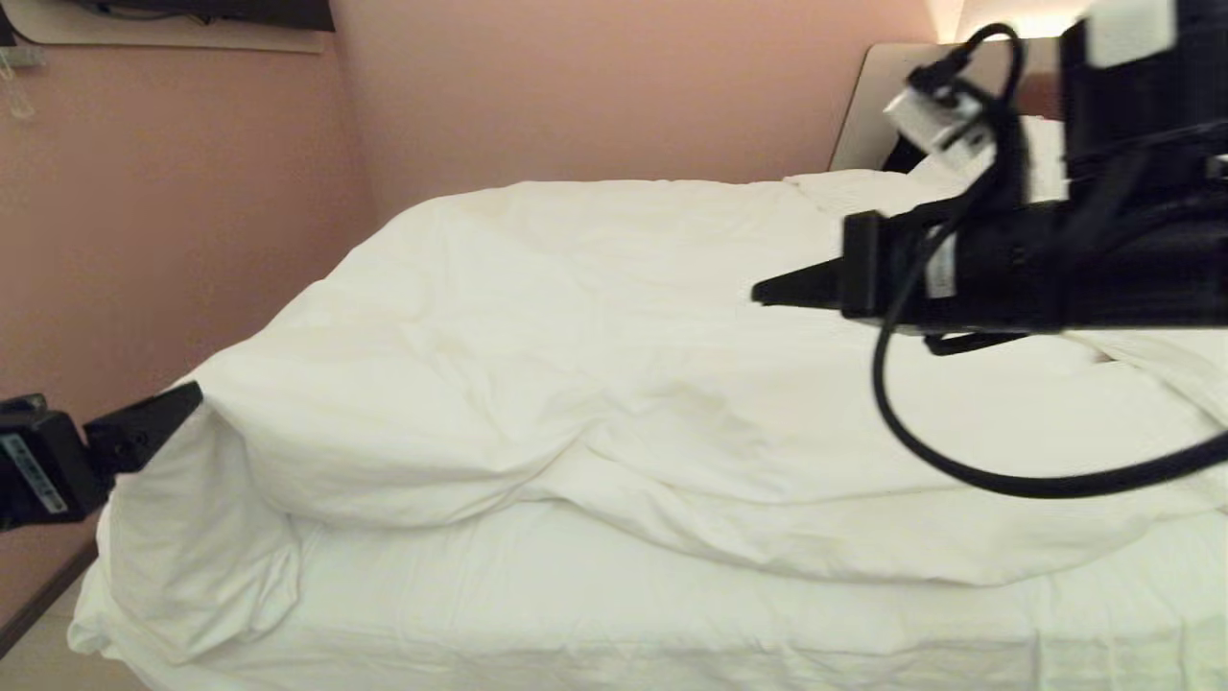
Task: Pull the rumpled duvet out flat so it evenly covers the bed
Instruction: Flatten the corners of the folded blanket
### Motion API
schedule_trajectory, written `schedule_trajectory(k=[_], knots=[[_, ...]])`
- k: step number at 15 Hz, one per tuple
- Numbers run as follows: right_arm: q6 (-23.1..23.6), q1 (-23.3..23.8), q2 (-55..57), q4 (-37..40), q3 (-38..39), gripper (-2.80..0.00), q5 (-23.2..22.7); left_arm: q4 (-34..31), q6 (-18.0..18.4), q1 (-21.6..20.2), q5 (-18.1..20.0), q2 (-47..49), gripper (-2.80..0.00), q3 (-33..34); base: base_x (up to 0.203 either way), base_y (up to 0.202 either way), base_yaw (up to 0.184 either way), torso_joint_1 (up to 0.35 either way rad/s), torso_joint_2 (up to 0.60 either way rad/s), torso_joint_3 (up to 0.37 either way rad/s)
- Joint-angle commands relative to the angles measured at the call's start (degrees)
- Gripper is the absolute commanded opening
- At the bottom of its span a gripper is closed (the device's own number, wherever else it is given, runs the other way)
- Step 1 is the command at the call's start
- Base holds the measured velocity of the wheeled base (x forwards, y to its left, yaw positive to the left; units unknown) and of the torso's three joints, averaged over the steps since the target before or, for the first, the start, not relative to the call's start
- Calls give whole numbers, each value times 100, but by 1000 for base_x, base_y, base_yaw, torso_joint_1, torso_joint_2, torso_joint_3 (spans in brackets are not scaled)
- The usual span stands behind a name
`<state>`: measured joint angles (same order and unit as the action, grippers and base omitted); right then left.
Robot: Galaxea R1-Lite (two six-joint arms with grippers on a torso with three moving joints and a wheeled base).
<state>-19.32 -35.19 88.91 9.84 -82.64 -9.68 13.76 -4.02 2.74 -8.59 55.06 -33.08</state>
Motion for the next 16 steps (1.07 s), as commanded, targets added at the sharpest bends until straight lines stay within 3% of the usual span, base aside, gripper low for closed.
schedule_trajectory(k=[1, 4, 6, 8, 11, 16], knots=[[-7, 238, -1160, 4, 390, -280, 1324, -119, -317, -2, -13, -28, 0, 318, 0, 0, 0, 0, 0, 0], [21, 1054, -2426, 70, 1028, -280, 2727, -167, -754, -2, -37, -122, 0, 359, 0, 0, 0, 0, 0, 0], [50, 1948, -3193, 107, 1472, -280, 3196, -172, -777, -2, -23, -267, 0, 456, 0, 0, 0, 0, 0, 0], [62, 2449, -3913, 120, 1882, -280, 3357, -172, -784, -3, -29, -384, 0, 542, 0, 0, 0, 0, 0, 0], [77, 2679, -4903, 129, 2516, -280, 3468, -154, -784, -2, -54, -452, 0, 680, 0, 0, 0, 0, 0, 0], [431, 3249, -6451, 84, 4387, -280, 3439, -93, -922, -2, -32, -391, 0, 853, 0, 0, 0, 0, 0, 0]])
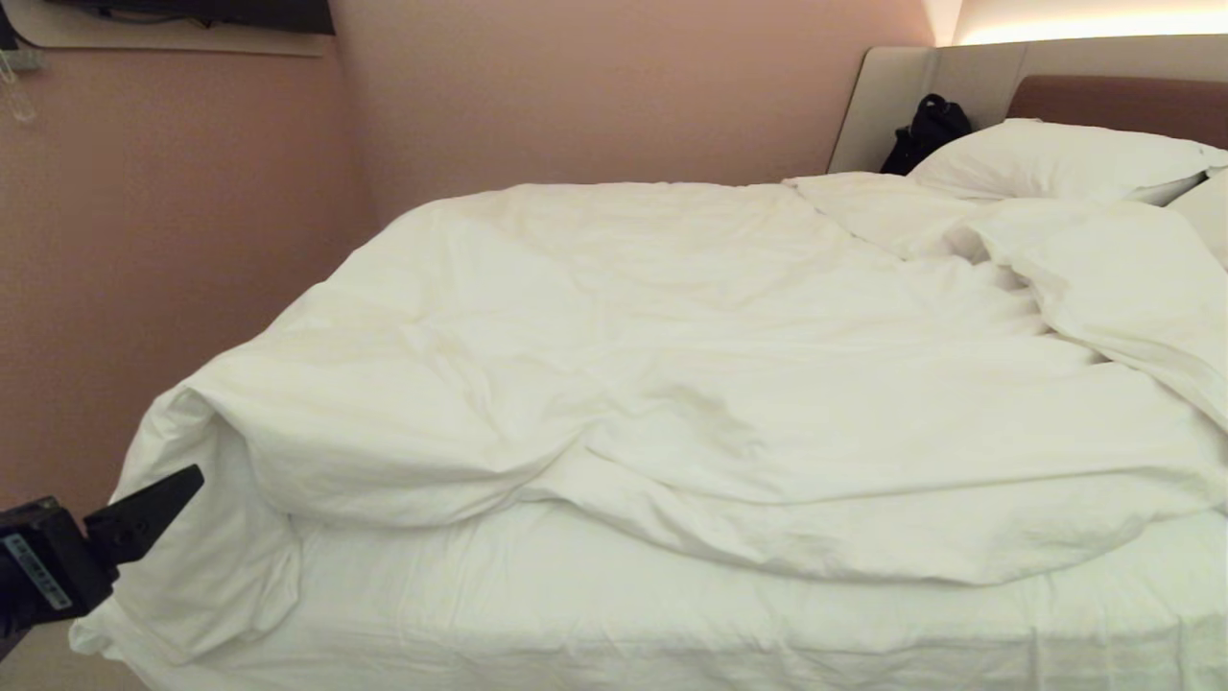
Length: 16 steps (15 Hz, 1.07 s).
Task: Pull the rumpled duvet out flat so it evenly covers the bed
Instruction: Flatten the corners of the folded blanket
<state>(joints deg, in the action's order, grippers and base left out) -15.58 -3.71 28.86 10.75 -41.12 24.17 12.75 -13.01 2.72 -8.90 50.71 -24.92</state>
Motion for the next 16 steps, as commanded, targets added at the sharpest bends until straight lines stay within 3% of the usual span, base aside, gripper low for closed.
schedule_trajectory(k=[1, 4, 7, 10, 15, 16], knots=[[88, 156, -682, -18, 547, -280, -46, 9, -44, 1, 2, 44, 0, 90, 0, 0, 0, 0, 0, 0], [447, 204, -1441, -55, 1346, -280, -837, 132, -53, 1, 8, 44, 0, 260, 0, 0, 0, 0, 0, 0], [1124, 306, -2405, -42, 2167, -280, -1673, 549, -44, 1, 11, 132, 0, 470, 0, 0, 0, 0, 0, 0], [1661, 334, -2881, -121, 2870, -280, -2039, 606, -70, 1, 20, 255, 0, 568, 0, 0, 0, 0, 0, 0], [1928, 336, -2886, -1463, 4103, -280, -2345, 894, -412, 9, 22, 830, 0, 553, 0, 0, 0, 0, 0, 0], [1939, 336, -2886, -1376, 4112, -280, -2377, 1044, -430, 8, 20, 974, 0, 573, 0, 0, 0, 0, 0, 0]])
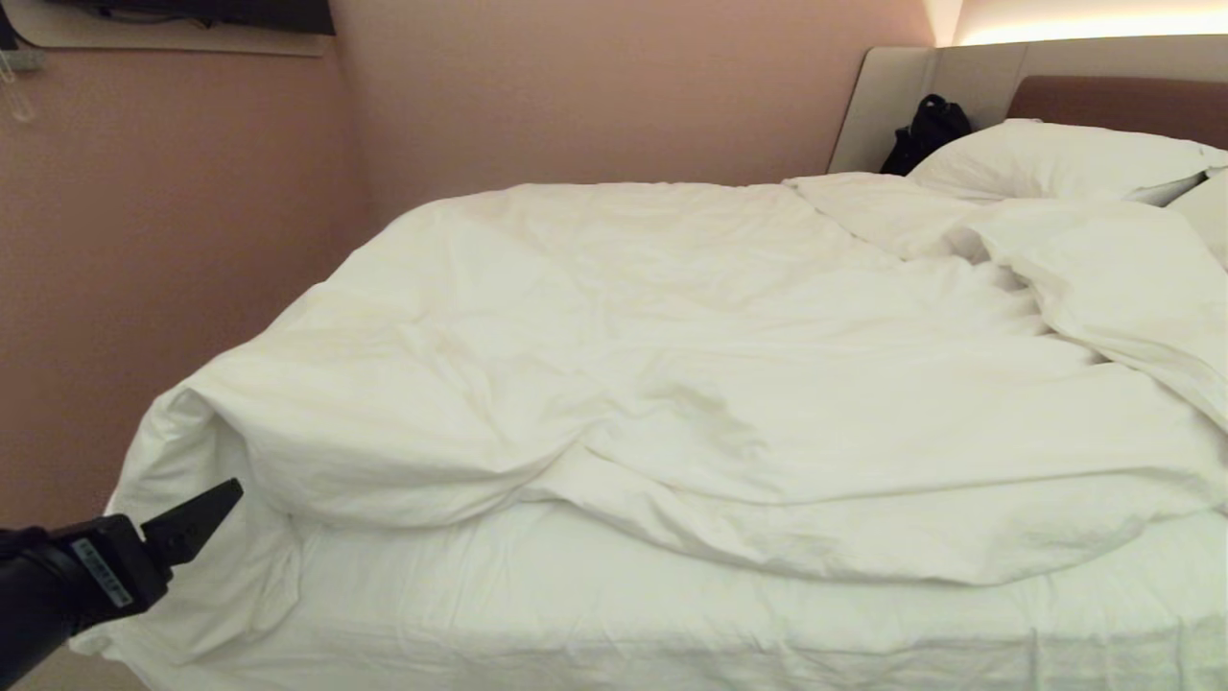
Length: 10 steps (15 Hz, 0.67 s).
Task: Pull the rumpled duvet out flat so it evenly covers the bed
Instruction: Flatten the corners of the folded blanket
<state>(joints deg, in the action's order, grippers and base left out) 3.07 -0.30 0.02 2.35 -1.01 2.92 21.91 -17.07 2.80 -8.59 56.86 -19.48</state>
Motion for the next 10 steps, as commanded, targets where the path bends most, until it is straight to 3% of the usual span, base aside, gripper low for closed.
schedule_trajectory(k=[1, 5, 10], knots=[[75, -5, -2, -207, 96, -280, -283, 245, -32, 0, -17, 498, 0, 36, 0, 0, 0, 0, 0, 0], [-316, -5, -2, -244, 101, -280, -265, 305, -178, 1, -13, 1047, 0, 21, 0, 0, 0, 0, 0, 0], [-316, -5, -2, -244, 101, -280, -265, 184, -271, 130, 32, 1659, 0, 17, 0, 0, 0, 0, 0, 0]])
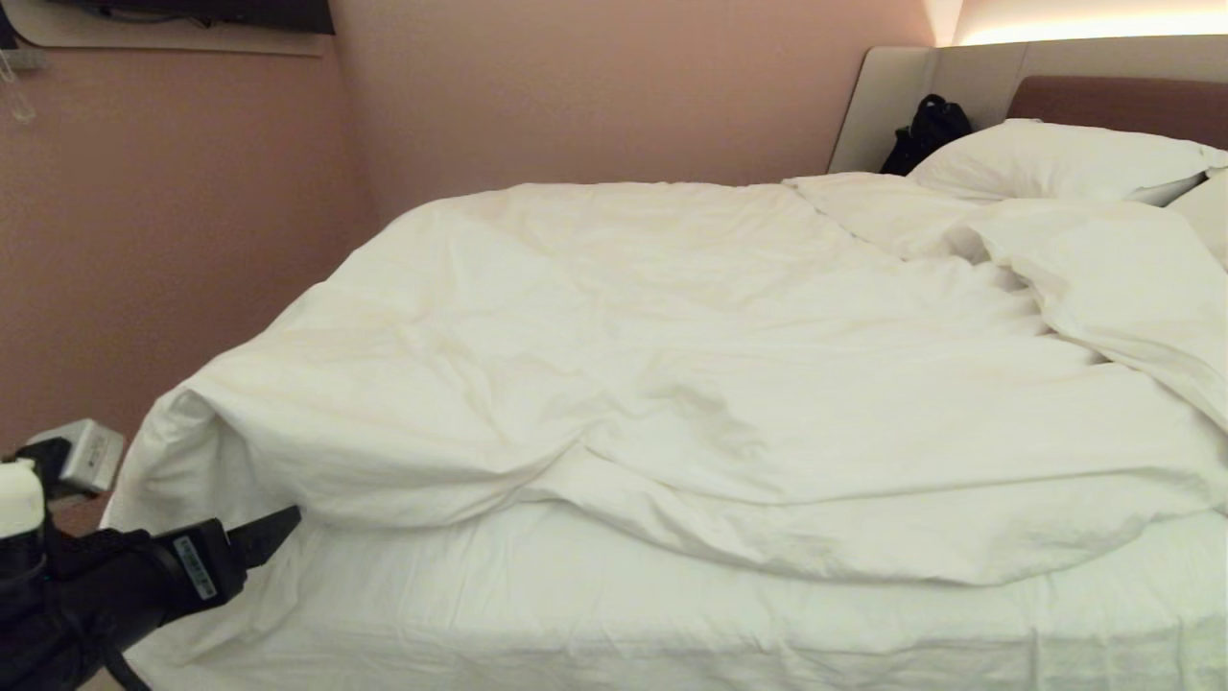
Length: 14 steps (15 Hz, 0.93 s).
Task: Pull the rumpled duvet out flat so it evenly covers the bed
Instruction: Flatten the corners of the folded blanket
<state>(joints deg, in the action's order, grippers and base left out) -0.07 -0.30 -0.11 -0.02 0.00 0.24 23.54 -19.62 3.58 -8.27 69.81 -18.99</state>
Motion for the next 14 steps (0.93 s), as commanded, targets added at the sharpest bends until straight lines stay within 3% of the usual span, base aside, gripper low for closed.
schedule_trajectory(k=[1, 8, 14], knots=[[-1, -5, 11, -6, 0, -280, 2, 46, -20, 86, -6, 641, 0, -90, 0, 0, 0, 0, 0, 0], [-1, -5, 11, -6, 0, -280, 2, 19, -331, 256, -114, 1813, 0, -575, 0, 0, 0, 0, 0, 0], [-1, -5, 11, -6, 0, -280, 2, -17, -9, 301, -1726, 1975, 0, -349, 0, 0, 0, 0, 0, 0]])
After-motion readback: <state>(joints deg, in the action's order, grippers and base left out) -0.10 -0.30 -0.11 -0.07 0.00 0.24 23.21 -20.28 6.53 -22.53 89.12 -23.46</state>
